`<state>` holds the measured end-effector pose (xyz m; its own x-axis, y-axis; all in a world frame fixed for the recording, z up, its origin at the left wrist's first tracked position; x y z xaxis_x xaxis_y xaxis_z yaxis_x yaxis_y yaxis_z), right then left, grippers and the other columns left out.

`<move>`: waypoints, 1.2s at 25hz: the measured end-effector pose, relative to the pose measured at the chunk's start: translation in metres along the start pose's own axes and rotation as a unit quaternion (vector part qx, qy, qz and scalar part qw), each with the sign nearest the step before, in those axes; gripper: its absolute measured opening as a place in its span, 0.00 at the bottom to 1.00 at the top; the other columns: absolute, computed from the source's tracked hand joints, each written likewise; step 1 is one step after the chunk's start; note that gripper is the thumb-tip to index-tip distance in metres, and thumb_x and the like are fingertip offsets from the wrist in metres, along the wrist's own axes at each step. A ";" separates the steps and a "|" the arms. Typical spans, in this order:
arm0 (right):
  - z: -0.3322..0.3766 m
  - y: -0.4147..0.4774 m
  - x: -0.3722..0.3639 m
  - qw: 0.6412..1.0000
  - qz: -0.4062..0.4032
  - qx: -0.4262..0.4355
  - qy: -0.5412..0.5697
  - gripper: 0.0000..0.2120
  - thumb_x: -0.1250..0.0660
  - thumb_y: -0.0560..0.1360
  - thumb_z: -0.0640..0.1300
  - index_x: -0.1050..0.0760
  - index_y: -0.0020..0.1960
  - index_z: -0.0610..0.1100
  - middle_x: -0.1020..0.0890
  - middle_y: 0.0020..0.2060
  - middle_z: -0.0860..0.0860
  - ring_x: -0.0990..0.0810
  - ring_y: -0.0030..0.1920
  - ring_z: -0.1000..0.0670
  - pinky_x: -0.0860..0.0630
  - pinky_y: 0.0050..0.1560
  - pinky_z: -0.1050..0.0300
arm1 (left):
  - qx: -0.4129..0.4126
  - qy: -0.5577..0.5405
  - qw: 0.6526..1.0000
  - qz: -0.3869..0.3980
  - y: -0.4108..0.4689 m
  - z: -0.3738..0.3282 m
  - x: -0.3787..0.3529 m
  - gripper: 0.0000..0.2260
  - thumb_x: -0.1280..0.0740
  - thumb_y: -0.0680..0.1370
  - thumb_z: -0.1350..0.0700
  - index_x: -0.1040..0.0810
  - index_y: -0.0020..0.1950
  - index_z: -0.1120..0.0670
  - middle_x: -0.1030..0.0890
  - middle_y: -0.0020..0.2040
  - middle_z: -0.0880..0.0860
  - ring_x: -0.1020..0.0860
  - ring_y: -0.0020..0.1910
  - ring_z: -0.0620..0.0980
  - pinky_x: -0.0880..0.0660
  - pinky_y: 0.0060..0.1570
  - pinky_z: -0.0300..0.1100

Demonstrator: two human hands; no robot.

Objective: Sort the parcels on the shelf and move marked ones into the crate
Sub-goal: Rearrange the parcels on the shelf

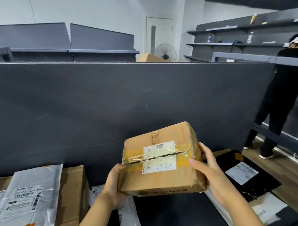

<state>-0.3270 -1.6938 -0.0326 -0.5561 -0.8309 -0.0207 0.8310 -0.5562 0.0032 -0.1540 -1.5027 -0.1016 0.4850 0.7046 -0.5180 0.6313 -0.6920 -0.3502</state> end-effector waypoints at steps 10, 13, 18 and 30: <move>-0.068 -0.008 0.034 0.964 -0.025 -0.151 0.219 0.19 0.38 0.73 0.44 0.31 0.63 0.52 0.19 0.54 0.46 0.22 0.55 0.43 0.24 0.48 0.45 | -0.084 0.163 0.983 0.009 0.000 -0.006 -0.017 0.20 0.42 0.77 0.39 0.24 0.64 0.46 0.19 0.60 0.51 0.21 0.59 0.51 0.26 0.61 0.50; -0.103 -0.022 0.020 0.942 -0.066 -0.218 0.247 0.17 0.39 0.74 0.44 0.27 0.62 0.44 0.15 0.41 0.45 0.21 0.47 0.43 0.24 0.42 0.48 | -0.060 0.177 0.980 -0.063 0.016 0.010 -0.005 0.26 0.41 0.75 0.34 0.26 0.66 0.48 0.22 0.64 0.54 0.23 0.62 0.54 0.28 0.63 0.52; -0.181 -0.034 -0.022 0.867 -0.217 -0.302 0.332 0.31 0.29 0.69 0.39 0.36 0.68 0.54 0.23 0.59 0.43 0.23 0.55 0.40 0.22 0.44 0.38 | 0.035 0.198 0.977 -0.067 0.026 0.092 0.003 0.42 0.32 0.71 0.37 0.56 0.76 0.39 0.43 0.77 0.48 0.41 0.75 0.54 0.42 0.73 0.57; -0.238 -0.052 -0.037 0.858 -0.296 -0.375 0.190 0.59 0.16 0.50 0.45 0.46 0.72 0.60 0.36 0.71 0.51 0.37 0.70 0.41 0.23 0.45 0.38 | 0.112 0.124 0.974 -0.153 0.046 0.185 0.035 0.36 0.28 0.65 0.49 0.38 0.71 0.39 0.25 0.65 0.51 0.23 0.59 0.56 0.25 0.60 0.57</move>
<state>-0.3466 -1.6305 -0.2700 -0.9575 -0.2619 -0.1206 0.2586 -0.5950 -0.7610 -0.2200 -1.5385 -0.2805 0.4437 0.8804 -0.1672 0.6355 -0.4407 -0.6340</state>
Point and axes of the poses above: each hand's wrist, its own y-axis towards the middle knuckle, its own x-axis out of the back of the hand, z = x × y, the point moved 4 cm from there along y, towards the middle knuckle
